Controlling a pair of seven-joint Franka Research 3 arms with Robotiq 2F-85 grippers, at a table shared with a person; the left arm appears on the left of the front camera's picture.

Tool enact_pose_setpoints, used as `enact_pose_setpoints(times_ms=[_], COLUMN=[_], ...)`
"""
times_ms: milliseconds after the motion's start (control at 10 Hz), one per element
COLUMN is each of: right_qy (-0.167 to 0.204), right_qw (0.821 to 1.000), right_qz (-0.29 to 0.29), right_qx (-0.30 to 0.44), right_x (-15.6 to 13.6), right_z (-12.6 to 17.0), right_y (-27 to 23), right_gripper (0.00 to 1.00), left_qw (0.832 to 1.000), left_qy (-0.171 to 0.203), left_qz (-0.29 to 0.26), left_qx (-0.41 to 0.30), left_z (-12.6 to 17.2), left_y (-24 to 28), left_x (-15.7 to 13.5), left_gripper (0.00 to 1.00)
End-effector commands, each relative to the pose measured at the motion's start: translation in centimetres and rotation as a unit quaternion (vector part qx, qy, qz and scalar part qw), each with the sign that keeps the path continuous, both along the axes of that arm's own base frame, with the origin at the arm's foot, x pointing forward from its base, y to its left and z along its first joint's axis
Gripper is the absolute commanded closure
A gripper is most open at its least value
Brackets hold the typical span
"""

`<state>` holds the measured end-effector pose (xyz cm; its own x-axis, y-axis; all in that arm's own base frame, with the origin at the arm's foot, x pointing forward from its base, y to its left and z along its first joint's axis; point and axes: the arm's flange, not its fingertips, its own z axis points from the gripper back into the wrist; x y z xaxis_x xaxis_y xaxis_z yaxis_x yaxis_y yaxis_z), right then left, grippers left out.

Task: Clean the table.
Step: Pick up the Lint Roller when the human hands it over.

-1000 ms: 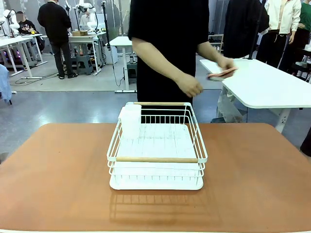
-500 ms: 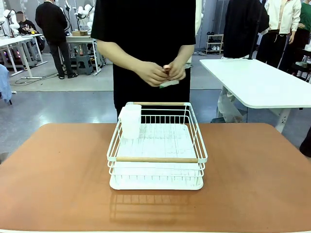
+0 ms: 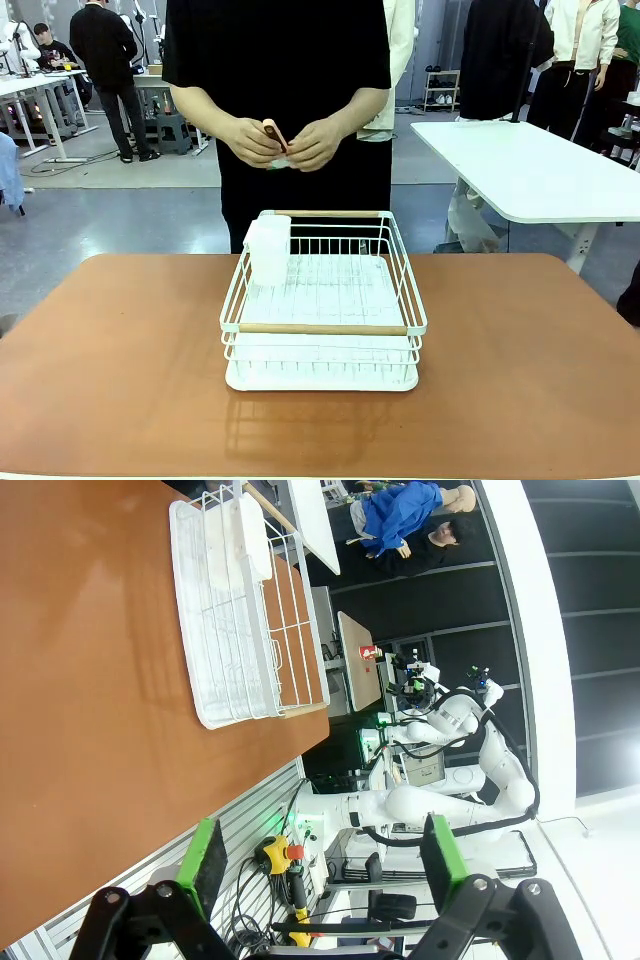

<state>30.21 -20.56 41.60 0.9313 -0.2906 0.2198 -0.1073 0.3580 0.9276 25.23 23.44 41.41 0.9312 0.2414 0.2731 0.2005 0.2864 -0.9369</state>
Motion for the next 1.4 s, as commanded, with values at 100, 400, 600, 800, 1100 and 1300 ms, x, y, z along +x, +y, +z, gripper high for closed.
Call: enact_pose_setpoints(times_ms=[100, 400, 600, 800, 1100, 1300], right_qy=[-0.005, -0.005, -0.005, -0.005, -0.005, -0.005], right_qw=[1.0, 1.0, 1.0, 1.0, 1.0, 1.0], right_qz=[0.001, 0.001, 0.001, 0.001, 0.001, 0.001], right_qx=[0.004, 0.004, 0.004, 0.004, 0.004, 0.004], right_x=[-0.06, -0.06, -0.06, -0.06, -0.06, -0.06], right_z=[0.3, 0.3, 0.3, 0.3, 0.3, 0.3], right_y=[0.0, 0.0, 0.0, 0.0, 0.0, 0.0], right_gripper=[0.0, 0.0, 0.0, 0.0, 0.0, 0.0], left_qw=[1.0, 1.0, 1.0, 1.0, 1.0, 1.0], left_qy=[0.001, 0.001, 0.001, 0.001, 0.001, 0.001], left_qz=[0.0, 0.0, 0.0, 0.0, 0.0, 0.0], left_qx=[-0.004, -0.004, -0.004, -0.004, -0.004, -0.004], left_z=[0.0, 0.0, 0.0, 0.0, 0.0, 0.0], left_y=[0.15, 0.15, 0.15, 0.15, 0.15, 0.15], left_x=[-0.2, -0.2, -0.2, -0.2, -0.2, -0.2], left_gripper=[0.0, 0.0, 0.0, 0.0, 0.0, 0.0])
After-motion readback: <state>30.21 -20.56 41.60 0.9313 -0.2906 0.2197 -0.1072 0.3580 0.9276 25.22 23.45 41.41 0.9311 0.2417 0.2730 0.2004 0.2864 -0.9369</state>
